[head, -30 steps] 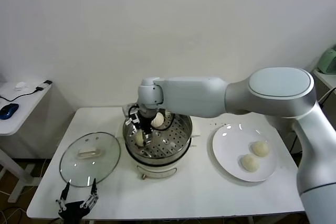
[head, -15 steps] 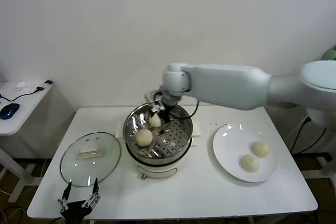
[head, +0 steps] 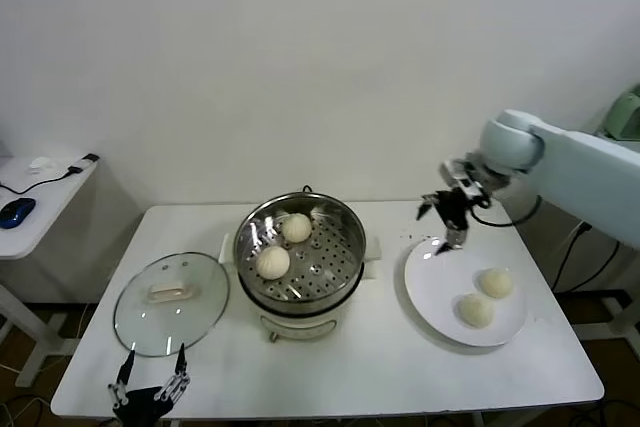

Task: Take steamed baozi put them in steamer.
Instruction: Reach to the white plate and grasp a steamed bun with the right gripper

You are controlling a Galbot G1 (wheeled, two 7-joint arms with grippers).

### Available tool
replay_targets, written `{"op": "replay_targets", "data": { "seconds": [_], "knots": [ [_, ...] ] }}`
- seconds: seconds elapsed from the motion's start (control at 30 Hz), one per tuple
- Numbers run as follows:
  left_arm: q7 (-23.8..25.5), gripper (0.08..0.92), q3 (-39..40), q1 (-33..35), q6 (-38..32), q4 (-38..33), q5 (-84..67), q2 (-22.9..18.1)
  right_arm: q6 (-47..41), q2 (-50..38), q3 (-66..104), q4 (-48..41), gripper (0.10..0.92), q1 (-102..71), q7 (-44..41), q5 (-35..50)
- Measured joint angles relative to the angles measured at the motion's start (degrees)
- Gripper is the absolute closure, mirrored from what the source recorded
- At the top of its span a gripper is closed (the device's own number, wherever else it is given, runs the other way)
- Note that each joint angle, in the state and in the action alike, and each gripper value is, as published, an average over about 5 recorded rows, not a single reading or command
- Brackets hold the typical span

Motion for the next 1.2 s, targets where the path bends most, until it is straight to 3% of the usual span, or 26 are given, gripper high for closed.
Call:
{"op": "replay_targets", "data": {
  "seconds": [0.53, 1.2],
  "knots": [
    [-0.05, 0.177, -0.16, 0.31, 0.08, 0.66, 0.31, -0.17, 3.27, -4.52, 11.96, -3.28, 0.203, -19.91, 0.97, -12.82],
    [-0.31, 0.177, -0.29, 0.43, -0.08, 0.69, 0.43, -0.43, 3.44, -2.13, 15.20, -5.93, 0.207, -25.63, 6.05, -17.37]
  ]
}}
